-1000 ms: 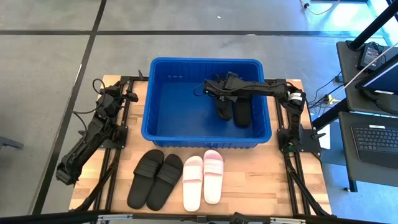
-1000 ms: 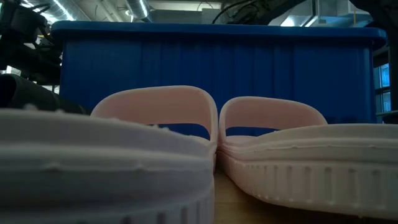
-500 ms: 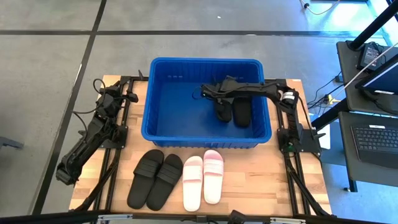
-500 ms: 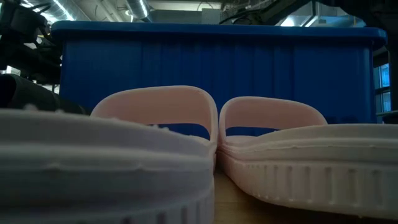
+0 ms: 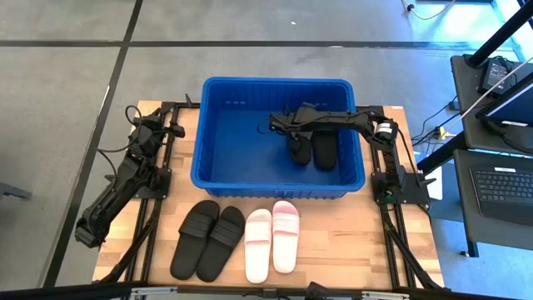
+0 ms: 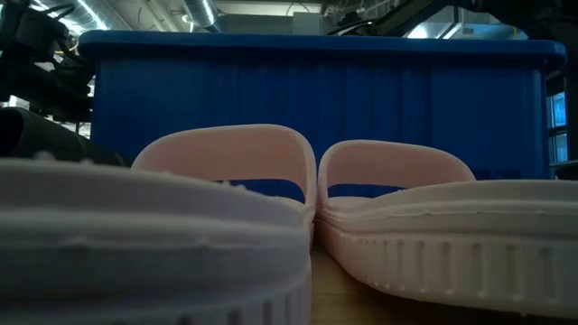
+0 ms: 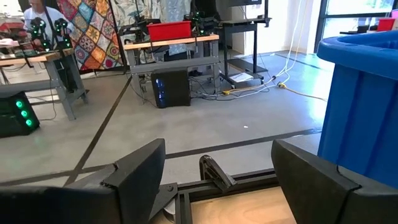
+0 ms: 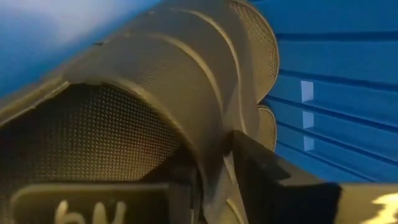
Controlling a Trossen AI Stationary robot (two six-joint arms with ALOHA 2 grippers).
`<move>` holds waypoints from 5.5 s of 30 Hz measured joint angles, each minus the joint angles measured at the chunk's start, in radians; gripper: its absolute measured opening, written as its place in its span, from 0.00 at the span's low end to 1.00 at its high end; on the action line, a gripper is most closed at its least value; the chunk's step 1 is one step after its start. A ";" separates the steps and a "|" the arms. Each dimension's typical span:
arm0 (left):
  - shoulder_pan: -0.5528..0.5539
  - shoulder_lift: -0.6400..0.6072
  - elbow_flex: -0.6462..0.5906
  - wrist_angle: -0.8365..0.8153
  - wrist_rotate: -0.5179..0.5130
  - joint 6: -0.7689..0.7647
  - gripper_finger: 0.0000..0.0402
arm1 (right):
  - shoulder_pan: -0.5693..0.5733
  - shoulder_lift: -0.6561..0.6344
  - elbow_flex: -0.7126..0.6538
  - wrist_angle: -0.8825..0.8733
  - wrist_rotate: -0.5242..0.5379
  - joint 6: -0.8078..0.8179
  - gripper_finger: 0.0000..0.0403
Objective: Pick and place slides into bin
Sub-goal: Put the black slipper into the blue bin, then put the pink slipper into the blue bin
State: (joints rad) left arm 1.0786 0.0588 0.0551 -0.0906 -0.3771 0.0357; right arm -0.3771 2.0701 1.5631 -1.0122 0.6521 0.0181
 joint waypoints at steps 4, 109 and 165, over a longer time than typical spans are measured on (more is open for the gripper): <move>0.000 0.000 0.000 0.000 0.000 0.000 0.72 | 0.000 0.000 0.000 0.000 -0.003 0.000 0.26; 0.000 0.000 0.000 0.226 0.612 -0.345 0.72 | 0.511 -0.169 0.558 -0.135 -0.512 0.134 0.73; 0.000 0.000 0.001 -0.012 0.603 -0.208 0.72 | 0.866 0.320 0.557 -0.427 -0.322 0.611 0.67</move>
State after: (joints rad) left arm 1.0786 0.0589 0.0563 -0.1024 0.2256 -0.1722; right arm 0.4894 2.3905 2.1197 -1.4395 0.3305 0.6288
